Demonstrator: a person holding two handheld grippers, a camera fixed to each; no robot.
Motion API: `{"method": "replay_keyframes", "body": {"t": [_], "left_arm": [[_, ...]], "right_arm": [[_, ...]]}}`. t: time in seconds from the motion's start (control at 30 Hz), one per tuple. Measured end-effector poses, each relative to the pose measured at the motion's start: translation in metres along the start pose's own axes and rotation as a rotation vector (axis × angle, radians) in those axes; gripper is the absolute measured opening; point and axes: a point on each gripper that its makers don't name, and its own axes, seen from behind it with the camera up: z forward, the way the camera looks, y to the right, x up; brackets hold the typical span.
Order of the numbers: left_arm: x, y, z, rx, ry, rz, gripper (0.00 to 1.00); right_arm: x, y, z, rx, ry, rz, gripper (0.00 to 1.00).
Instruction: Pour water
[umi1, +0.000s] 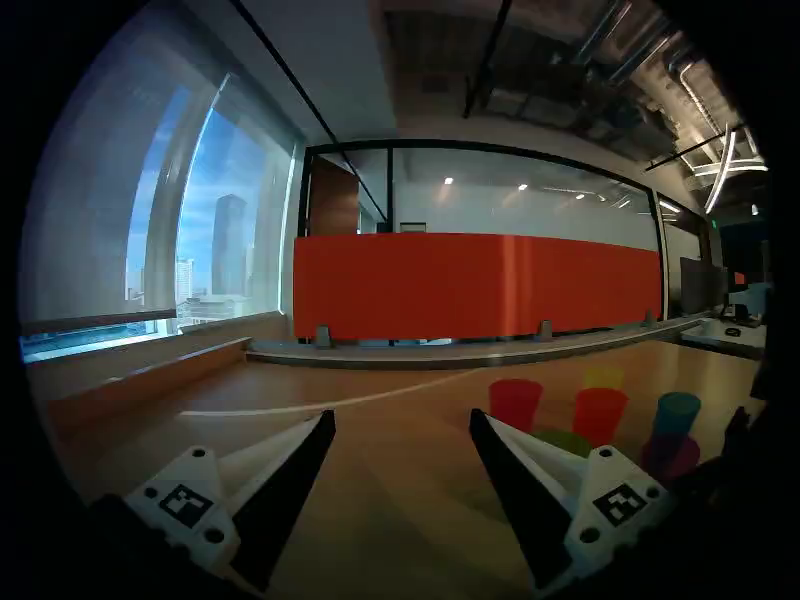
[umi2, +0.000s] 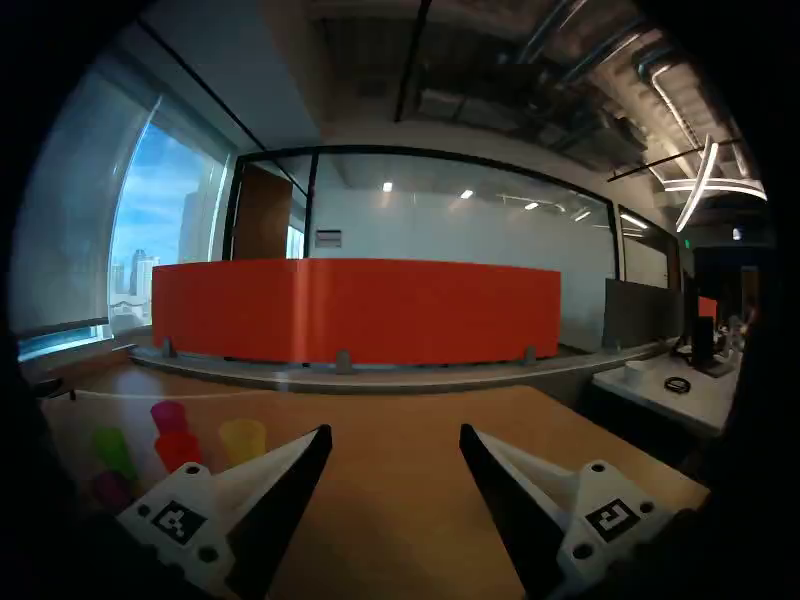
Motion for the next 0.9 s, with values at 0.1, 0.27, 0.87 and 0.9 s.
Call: {"method": "replay_keyframes", "body": {"t": [0.1,0.27,0.87,0.9], "left_arm": [[-0.001,0.000,0.000,0.000,-0.001,0.001,1.00],[-0.001,0.000,0.000,0.000,0.000,0.002,1.00],[-0.001,0.001,0.000,0.000,0.000,0.001,1.00],[-0.001,0.000,0.000,0.000,0.000,0.000,1.00]], "right_arm": [[-0.001,-0.001,-0.001,0.007,0.004,-0.002,0.99],[0.003,-0.003,-0.004,0.021,0.027,-0.007,0.99],[0.005,-0.015,0.004,0.070,0.118,-0.011,0.99],[0.004,-0.016,0.005,0.071,0.123,-0.010,0.99]]}}
